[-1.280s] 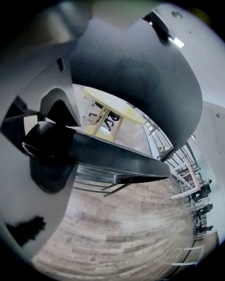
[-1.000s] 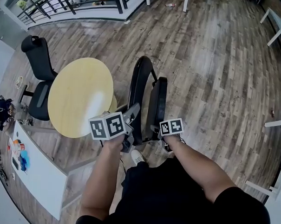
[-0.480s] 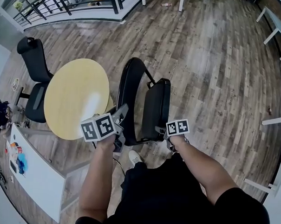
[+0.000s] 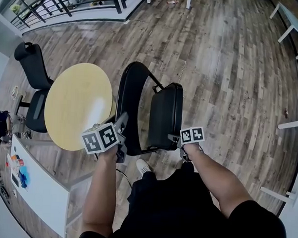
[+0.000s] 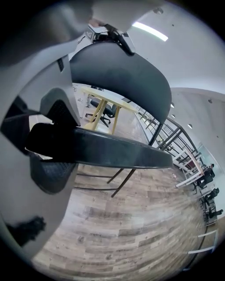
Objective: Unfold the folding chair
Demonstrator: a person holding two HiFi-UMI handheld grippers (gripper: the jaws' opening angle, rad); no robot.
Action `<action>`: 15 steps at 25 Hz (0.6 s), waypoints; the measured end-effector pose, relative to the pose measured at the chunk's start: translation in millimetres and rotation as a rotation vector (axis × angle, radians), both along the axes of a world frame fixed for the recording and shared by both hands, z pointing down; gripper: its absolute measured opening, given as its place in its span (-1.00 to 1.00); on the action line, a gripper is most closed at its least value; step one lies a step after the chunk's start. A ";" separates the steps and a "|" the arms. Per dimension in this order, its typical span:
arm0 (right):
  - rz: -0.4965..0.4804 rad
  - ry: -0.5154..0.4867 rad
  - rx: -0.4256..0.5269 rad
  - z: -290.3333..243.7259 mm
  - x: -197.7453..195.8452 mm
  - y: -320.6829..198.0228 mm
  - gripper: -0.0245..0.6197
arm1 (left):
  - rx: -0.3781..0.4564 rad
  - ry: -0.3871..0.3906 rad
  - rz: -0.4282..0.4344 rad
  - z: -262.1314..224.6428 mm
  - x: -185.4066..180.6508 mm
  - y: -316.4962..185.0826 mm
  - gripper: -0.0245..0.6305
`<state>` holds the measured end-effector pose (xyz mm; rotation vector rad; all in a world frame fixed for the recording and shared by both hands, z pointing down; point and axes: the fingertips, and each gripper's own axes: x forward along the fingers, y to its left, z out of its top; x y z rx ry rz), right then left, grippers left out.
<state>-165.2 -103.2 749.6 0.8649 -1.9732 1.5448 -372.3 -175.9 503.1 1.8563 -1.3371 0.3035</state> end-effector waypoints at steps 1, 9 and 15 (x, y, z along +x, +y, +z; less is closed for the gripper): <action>0.003 -0.001 -0.008 2.1 4.4 0.9 -0.27 | -0.003 0.002 -0.001 1.2 -0.9 0.0 -0.56; 0.063 -0.004 -0.027 15.8 28.4 1.0 -0.27 | 0.013 -0.054 -0.014 13.9 -10.2 -0.6 -0.55; 0.185 0.023 -0.014 24.3 46.8 -2.4 -0.27 | 0.016 -0.136 -0.001 20.5 -10.3 -0.1 -0.54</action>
